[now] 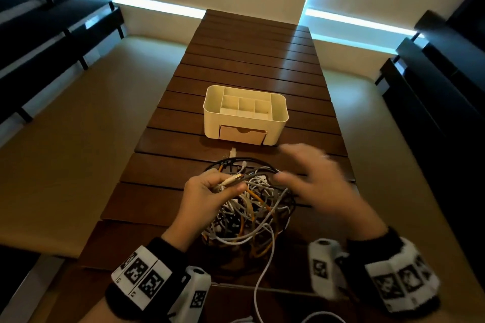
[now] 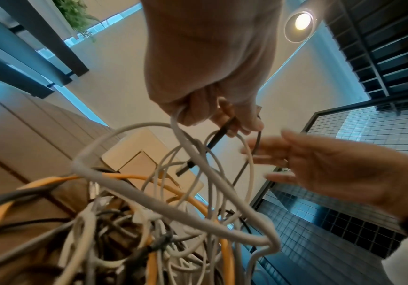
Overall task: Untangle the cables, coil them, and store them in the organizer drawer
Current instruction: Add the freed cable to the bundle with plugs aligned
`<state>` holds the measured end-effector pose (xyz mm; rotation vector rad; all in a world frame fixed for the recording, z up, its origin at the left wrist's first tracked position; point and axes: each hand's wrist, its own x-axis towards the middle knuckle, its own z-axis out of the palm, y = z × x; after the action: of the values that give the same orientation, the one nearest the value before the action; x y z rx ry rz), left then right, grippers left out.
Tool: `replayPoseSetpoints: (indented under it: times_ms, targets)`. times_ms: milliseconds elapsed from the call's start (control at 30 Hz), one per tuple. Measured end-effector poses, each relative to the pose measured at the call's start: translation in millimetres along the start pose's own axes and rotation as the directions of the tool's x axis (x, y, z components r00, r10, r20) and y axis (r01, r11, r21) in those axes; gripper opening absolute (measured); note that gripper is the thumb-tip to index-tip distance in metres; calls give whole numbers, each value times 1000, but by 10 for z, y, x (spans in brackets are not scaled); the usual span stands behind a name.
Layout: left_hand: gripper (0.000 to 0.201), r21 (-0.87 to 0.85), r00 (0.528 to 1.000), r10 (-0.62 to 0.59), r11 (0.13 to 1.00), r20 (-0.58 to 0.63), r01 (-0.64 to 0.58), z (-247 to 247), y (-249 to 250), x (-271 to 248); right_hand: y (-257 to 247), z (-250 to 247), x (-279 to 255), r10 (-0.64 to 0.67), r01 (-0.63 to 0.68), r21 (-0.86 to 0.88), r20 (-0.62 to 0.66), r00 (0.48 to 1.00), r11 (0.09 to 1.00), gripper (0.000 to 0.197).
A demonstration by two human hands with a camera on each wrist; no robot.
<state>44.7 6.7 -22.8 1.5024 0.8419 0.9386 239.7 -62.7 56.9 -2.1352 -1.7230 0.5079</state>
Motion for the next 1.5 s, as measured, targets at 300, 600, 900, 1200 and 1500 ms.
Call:
replayPoseSetpoints:
  times_ms: [300,600,900,1200,1500]
  targets:
    - [9,111,989,111,986,102,-123,2,41,37,-319,-124,63,-214,213,29,35,976,977,22]
    - [20,193,949,190,951,251,-241,33,329,207,-385,-430,-72,-119,331,434,-446,887,838,24]
    - [13,158,999,-11,987,-47,18,-178,-12,110,-260,-893,-115,74,419,808,-488,870,414,30]
    - [39,255,958,163,941,236,-223,-35,354,115,-392,-1009,-179,9,485,827,-508,861,282,35]
    - [17,207,978,197,962,-73,-178,-68,603,176,98,-784,-148,159,443,778,-555,816,445,54]
